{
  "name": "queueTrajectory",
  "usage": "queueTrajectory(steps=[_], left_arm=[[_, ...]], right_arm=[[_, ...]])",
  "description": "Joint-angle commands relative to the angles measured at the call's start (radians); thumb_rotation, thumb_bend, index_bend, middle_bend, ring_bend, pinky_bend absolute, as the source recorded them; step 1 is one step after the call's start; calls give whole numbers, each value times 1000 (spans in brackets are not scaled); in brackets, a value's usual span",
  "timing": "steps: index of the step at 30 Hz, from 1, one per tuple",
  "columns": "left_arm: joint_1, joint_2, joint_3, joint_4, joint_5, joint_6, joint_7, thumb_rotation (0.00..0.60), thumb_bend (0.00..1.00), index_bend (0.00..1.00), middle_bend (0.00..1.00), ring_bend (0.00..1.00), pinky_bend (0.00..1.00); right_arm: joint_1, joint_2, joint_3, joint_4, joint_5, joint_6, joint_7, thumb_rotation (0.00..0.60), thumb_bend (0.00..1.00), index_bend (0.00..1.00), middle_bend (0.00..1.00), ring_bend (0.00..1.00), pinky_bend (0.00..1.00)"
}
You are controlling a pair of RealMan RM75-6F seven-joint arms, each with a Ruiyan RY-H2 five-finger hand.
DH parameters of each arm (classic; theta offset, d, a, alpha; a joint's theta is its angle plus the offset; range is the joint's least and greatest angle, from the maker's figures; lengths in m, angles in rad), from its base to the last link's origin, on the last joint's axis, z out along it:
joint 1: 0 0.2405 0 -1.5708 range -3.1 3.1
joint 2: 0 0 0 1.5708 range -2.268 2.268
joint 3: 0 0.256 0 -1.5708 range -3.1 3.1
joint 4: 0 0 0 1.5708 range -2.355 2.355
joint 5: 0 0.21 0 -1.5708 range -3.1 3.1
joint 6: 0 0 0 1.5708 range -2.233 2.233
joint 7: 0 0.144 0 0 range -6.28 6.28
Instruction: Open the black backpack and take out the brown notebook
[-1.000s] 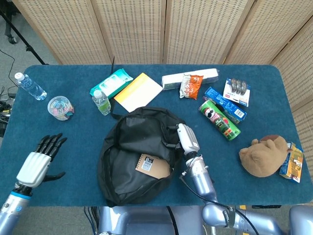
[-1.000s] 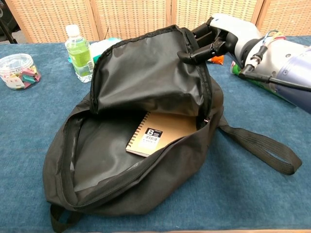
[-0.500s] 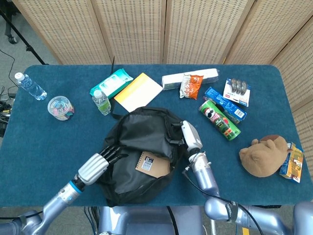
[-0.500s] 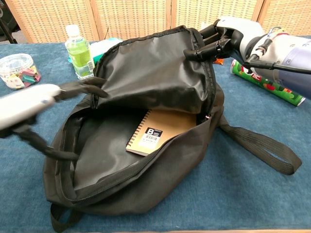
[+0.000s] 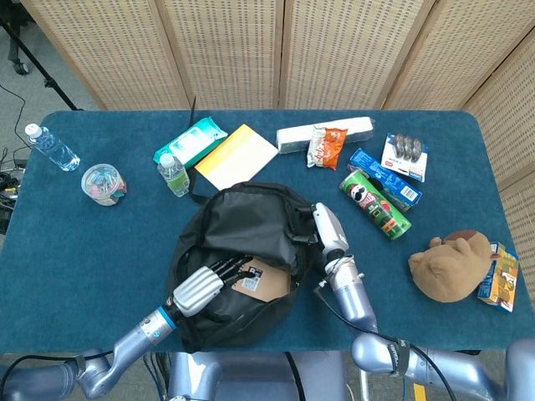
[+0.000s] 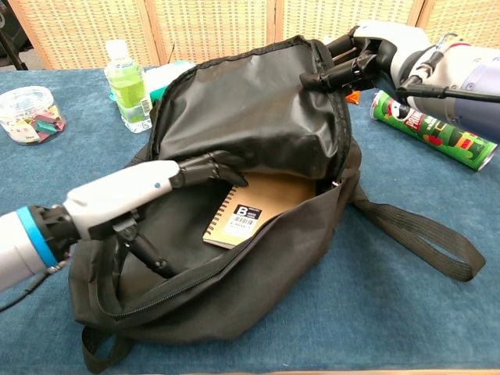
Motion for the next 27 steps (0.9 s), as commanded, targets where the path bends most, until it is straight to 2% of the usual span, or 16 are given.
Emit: queueTrajectory(steps=[1, 18, 27], left_arm=[[-14, -27, 0, 23, -8, -4, -4, 600, 0, 216, 21, 70, 165], [-105, -136, -38, 136, -75, -62, -48, 600, 0, 229, 34, 69, 165], [-149, -224, -73, 201, -116, -80, -45, 600, 0, 230, 35, 70, 165]], right_arm=[[5, 6, -2, -2, 8, 2, 2, 600, 569, 711, 670, 507, 394], [34, 33, -1, -25, 65, 15, 10, 600, 569, 711, 670, 507, 394], [45, 43, 2, -34, 88, 24, 23, 600, 569, 711, 670, 507, 394]])
